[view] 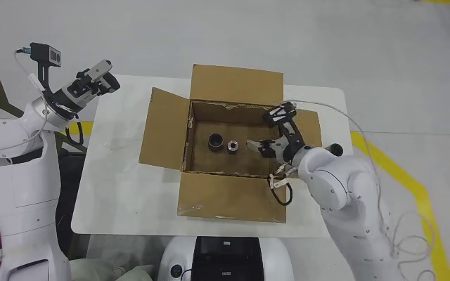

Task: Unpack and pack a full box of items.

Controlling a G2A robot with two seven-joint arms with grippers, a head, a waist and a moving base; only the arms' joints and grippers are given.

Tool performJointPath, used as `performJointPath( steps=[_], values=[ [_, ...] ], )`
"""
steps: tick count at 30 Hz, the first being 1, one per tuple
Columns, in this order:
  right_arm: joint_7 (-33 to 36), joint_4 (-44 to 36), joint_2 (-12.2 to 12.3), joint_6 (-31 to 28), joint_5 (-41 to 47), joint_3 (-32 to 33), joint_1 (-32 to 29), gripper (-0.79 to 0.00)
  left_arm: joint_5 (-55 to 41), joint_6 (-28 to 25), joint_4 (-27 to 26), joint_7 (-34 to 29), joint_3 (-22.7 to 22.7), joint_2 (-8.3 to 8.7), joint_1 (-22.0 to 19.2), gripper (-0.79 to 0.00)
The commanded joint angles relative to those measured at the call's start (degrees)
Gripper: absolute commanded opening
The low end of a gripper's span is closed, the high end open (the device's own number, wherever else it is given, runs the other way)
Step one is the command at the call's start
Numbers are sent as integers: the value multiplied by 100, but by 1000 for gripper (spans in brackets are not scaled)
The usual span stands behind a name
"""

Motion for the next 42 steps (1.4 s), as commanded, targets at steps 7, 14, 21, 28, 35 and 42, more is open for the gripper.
performJointPath(
  steps=[7, 14, 21, 28, 35, 42],
  values=[
    [-98, 386, -29, -26, 273, -274, 119, -65, 0, 0, 0, 0, 0, 0, 0, 0],
    [-245, 536, -31, -164, 447, -330, 149, -49, 0, 0, 0, 0, 0, 0, 0, 0],
    [-245, 536, -31, -164, 447, -330, 149, -49, 0, 0, 0, 0, 0, 0, 0, 0],
    [-245, 536, -31, -164, 447, -330, 149, -49, 0, 0, 0, 0, 0, 0, 0, 0],
    [-393, 914, -65, -581, 602, -670, 389, -40, 0, 0, 0, 0, 0, 0, 0, 0],
    [-411, 1712, -177, -938, 1039, -1187, 1047, -74, 0, 0, 0, 0, 0, 0, 0, 0]
  ],
)
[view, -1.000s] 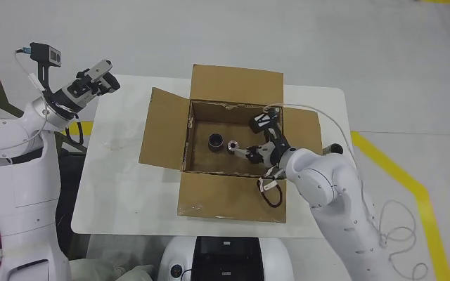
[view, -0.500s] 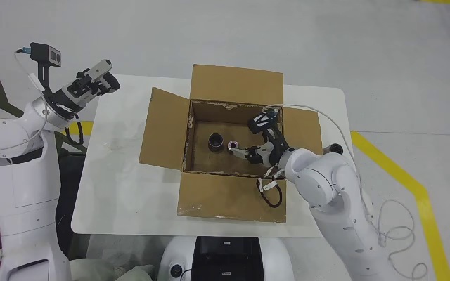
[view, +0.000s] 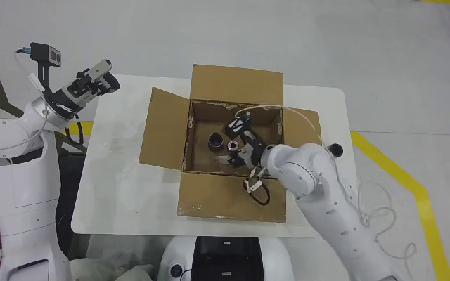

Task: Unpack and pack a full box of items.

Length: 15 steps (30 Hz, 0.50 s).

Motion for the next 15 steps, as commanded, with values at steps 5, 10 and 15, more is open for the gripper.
performJointPath(
  steps=[5, 10, 15],
  values=[
    [56, 494, -37, -161, 230, -157, 288, -102, 0, 0, 0, 0, 0, 0, 0, 0],
    [236, 698, -36, -367, 363, -229, 416, -135, 0, 0, 0, 0, 0, 0, 0, 0],
    [456, 905, -26, -519, 343, -311, 534, -151, 0, 0, 0, 0, 0, 0, 0, 0]
  ],
)
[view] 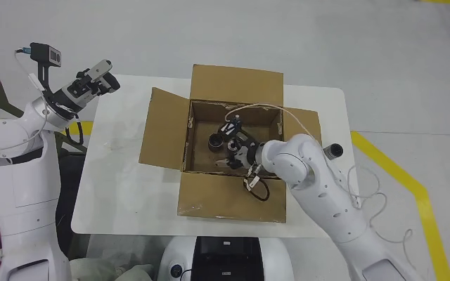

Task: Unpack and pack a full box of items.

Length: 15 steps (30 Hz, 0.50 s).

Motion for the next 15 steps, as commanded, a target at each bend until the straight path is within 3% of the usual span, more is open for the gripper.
performJointPath(
  steps=[1, 10, 15],
  values=[
    [71, 69, 0, -49, -46, -51, 58, -148, 0, 0, 0, 0, 0, 0, 0, 0],
    [-87, 521, -31, -91, -250, -245, 311, -157, 0, 0, 0, 0, 0, 0, 0, 0],
    [-254, 919, -78, -65, -242, -367, 479, -123, 0, 0, 0, 0, 0, 0, 0, 0]
  ],
)
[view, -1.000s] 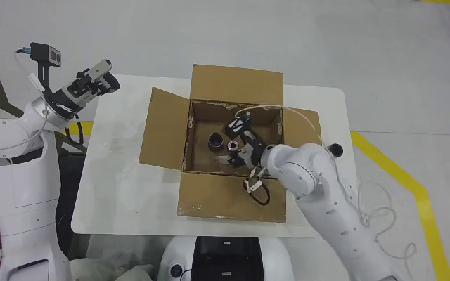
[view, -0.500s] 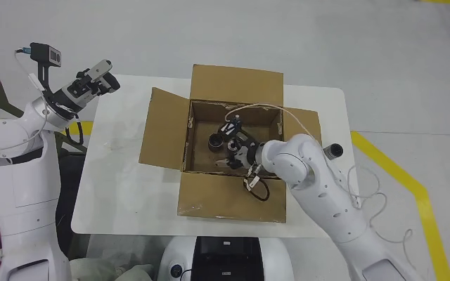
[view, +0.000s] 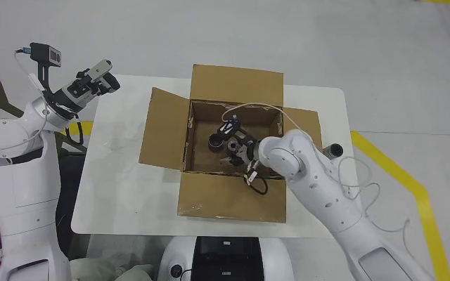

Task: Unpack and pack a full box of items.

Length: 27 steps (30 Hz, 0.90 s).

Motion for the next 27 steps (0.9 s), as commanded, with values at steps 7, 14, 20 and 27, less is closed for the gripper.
performJointPath(
  steps=[7, 14, 20, 27],
  values=[
    [-179, 555, -78, 42, 85, -168, 247, -77, 0, 0, 0, 0, 0, 0, 0, 0],
    [-378, 1036, -165, 37, 197, -326, 454, -77, 0, 0, 0, 0, 0, 0, 0, 0],
    [-477, 1366, -248, 39, 295, -471, 625, -169, 0, 0, 0, 0, 0, 0, 0, 0],
    [-350, 1342, -283, 73, 333, -515, 732, -785, 0, 0, 0, 0, 0, 0, 0, 0]
  ],
)
